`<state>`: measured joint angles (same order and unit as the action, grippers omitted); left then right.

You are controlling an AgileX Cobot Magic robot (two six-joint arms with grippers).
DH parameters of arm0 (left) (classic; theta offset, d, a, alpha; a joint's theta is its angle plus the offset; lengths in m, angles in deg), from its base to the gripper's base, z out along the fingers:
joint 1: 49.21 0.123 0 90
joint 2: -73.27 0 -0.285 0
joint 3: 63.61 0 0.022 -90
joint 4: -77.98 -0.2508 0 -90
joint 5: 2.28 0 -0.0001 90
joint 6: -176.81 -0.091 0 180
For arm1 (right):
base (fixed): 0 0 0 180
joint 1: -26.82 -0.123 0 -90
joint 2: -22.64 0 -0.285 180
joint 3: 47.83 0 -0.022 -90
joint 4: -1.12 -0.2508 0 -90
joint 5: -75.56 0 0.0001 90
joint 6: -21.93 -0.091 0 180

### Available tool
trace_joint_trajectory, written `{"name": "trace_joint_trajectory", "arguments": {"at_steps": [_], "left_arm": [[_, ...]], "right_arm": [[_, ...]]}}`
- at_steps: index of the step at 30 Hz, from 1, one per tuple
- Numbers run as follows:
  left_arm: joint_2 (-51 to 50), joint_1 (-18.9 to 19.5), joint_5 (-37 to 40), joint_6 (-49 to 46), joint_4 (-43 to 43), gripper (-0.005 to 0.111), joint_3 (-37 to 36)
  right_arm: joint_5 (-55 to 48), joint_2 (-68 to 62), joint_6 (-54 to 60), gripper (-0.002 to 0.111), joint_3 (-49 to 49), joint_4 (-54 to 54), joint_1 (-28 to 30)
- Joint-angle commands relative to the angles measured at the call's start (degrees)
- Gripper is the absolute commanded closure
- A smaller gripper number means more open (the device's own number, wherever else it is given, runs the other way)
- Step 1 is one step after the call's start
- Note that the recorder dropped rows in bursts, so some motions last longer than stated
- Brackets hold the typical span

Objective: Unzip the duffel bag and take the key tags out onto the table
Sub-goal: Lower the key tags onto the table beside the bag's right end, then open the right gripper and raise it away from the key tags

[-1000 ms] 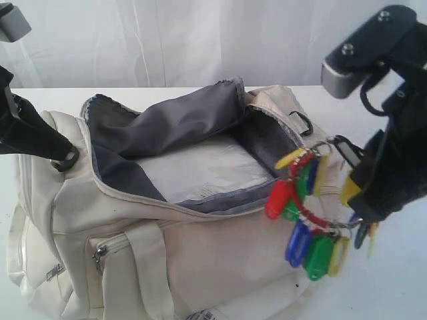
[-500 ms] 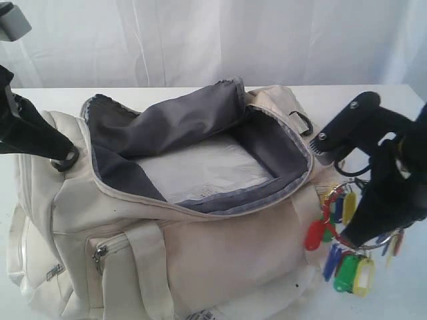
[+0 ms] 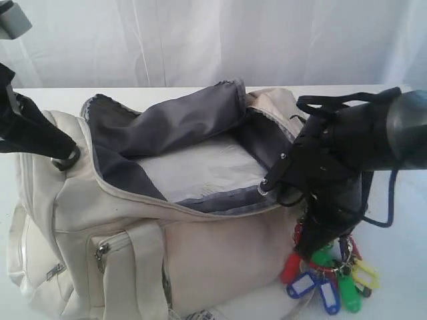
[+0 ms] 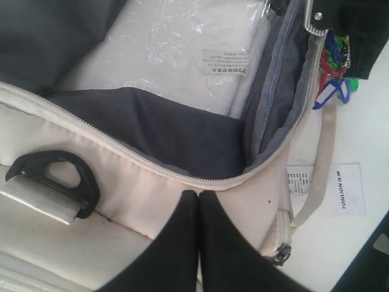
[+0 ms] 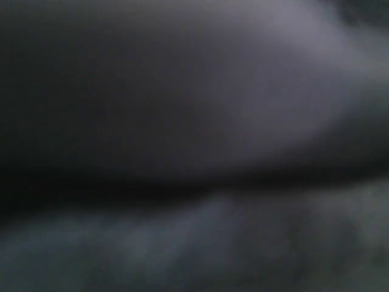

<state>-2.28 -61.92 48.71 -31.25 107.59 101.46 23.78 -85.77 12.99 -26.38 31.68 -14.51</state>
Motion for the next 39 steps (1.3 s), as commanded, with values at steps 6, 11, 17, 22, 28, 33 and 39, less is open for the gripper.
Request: {"name": "trace_joint_trajectory", "arguments": {"at_steps": [6, 11, 17, 22, 28, 33, 39], "left_arm": [[0.6, 0.0, 1.1, -0.2, 1.2, 0.107, 0.2], [0.6, 0.0, 1.1, -0.2, 1.2, 0.107, 0.2], [0.6, 0.0, 1.1, -0.2, 1.2, 0.107, 0.2], [0.6, 0.0, 1.1, -0.2, 1.2, 0.107, 0.2], [0.6, 0.0, 1.1, -0.2, 1.2, 0.107, 0.2], [0.6, 0.0, 1.1, -0.2, 1.2, 0.107, 0.2], [0.6, 0.0, 1.2, -0.2, 1.2, 0.107, 0.2]], "right_arm": [[2.8, -1.6, -0.4, 0.108, -3.8, 1.1, 6.3], [-2.8, -1.8, -0.8, 0.108, -3.8, 0.5, 11.5], [-5.7, -1.8, -1.7, 0.108, -3.8, -0.2, 16.8], [-3.0, -1.8, -1.5, 0.108, -3.8, -4.6, 18.6], [-1.4, -1.8, 4.8, 0.108, -3.8, -12.8, 18.5], [-0.9, -1.8, 4.7, 0.108, -3.8, -12.7, 18.5], [-0.4, -1.8, 4.2, 0.097, -3.8, -12.7, 18.5]]}}
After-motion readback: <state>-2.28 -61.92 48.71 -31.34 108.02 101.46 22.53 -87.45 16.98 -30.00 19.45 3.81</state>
